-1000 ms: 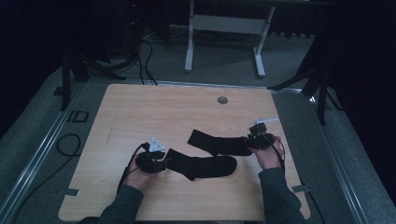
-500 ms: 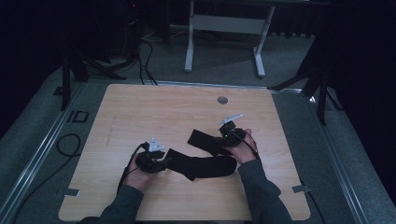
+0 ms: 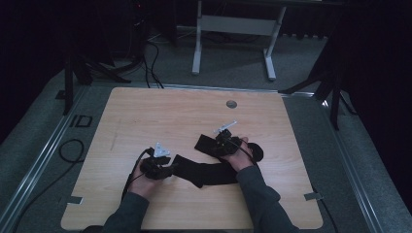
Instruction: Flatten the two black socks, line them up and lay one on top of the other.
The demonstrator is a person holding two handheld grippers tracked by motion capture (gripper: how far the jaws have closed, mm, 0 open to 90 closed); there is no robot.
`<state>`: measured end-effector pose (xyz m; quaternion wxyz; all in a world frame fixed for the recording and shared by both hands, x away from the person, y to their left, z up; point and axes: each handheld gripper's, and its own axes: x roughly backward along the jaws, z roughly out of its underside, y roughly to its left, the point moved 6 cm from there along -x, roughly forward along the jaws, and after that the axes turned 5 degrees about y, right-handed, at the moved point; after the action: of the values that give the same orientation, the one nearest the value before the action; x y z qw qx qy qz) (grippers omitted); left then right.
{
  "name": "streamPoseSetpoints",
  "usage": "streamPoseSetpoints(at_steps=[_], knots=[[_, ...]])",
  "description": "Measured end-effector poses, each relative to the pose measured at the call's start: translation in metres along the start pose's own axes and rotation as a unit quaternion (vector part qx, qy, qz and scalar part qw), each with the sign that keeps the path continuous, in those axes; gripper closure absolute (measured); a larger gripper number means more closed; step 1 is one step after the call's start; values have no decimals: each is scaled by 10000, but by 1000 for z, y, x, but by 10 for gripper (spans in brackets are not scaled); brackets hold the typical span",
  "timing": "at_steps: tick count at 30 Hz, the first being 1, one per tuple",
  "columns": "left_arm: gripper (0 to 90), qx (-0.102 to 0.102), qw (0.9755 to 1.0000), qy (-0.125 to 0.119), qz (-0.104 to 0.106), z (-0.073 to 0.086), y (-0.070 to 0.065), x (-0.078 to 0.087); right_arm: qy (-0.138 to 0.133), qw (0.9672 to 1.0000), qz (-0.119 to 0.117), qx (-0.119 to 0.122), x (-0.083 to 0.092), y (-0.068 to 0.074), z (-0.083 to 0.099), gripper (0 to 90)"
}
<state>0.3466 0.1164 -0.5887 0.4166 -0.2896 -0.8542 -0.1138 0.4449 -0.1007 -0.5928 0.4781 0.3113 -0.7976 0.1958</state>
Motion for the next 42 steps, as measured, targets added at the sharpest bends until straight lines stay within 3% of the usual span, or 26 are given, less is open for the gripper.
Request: streamPoseSetpoints(at_steps=[7,17,19,26,31,38,42], knots=[[576,-23,10000,14,-15,0,-1,-1,0,10000,39,-66,0,-1,0,550],[576,31,10000,37,63,1,-2,-2,-21,9997,153,-170,0,-3,-2,750],[576,27,10000,50,79,1,-2,-3,-23,9997,203,-137,-1,0,-4,826],[569,41,10000,36,76,1,-1,-3,-98,9998,139,-47,1,6,-8,841],[568,-2,9999,66,83,1,-2,-3,-395,9992,97,45,17,15,-16,843],[572,-10,9999,57,90,1,-2,-3,-834,9961,-277,120,55,29,-25,842],[574,-31,9999,76,96,1,-4,-4,-1025,9939,-299,269,76,38,-24,842]])
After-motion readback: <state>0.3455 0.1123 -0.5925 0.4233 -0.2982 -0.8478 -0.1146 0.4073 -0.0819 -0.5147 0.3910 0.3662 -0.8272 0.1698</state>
